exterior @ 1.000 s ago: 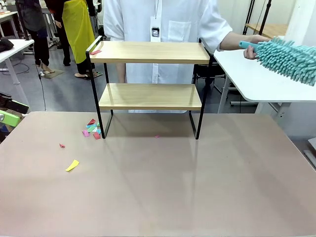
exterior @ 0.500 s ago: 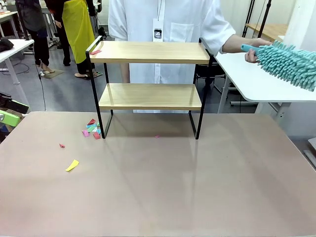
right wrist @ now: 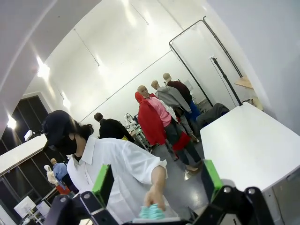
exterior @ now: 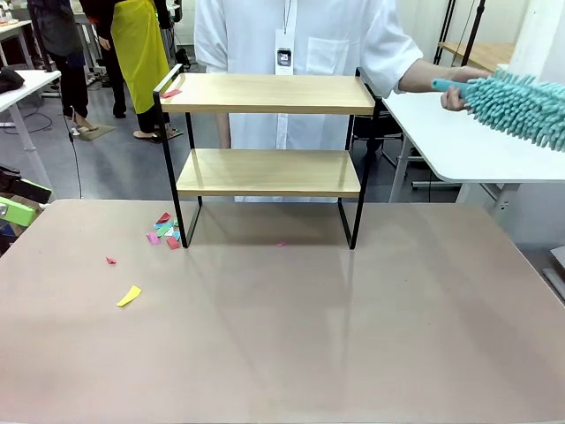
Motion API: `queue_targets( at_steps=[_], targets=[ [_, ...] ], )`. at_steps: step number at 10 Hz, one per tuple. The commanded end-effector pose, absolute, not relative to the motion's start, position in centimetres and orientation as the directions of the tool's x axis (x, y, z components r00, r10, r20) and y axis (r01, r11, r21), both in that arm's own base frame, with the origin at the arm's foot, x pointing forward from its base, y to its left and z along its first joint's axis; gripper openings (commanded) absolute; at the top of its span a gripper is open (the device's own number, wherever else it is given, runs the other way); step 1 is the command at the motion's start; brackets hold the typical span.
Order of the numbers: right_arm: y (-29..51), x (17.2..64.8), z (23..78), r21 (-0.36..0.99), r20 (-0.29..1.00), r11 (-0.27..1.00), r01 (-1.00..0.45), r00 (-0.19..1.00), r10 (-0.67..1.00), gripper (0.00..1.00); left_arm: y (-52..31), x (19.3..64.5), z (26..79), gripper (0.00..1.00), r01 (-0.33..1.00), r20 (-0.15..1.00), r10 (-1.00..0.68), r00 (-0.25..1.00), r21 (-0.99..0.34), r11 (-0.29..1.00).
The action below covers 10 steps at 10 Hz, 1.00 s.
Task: Clean the shelf.
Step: Hand the Duster back to the human.
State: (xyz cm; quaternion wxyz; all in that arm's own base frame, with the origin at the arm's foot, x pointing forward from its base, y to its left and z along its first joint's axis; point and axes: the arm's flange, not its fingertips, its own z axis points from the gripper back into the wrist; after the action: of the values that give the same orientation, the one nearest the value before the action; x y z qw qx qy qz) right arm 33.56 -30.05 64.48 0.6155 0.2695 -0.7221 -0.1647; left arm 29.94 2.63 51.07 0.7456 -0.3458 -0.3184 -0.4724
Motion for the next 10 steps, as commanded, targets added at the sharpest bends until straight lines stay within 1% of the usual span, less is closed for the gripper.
queue_targets(
  at_steps=[1,10],
  targets=[
    [-29.73,33.37,64.19,0.554,0.812,0.813,-0.179,-0.099,-0.575,1.00,2.53,30.07,51.27,1.00,0.926,0.812,-0.472,0.343,-0.209,0.314],
    [-29.73,33.37,64.19,0.554,0.812,0.813,-0.179,-0.099,-0.575,1.00,2.53,30.07,51.27,1.00,0.926,0.812,-0.472,0.343,-0.209,0.314]
  ],
)
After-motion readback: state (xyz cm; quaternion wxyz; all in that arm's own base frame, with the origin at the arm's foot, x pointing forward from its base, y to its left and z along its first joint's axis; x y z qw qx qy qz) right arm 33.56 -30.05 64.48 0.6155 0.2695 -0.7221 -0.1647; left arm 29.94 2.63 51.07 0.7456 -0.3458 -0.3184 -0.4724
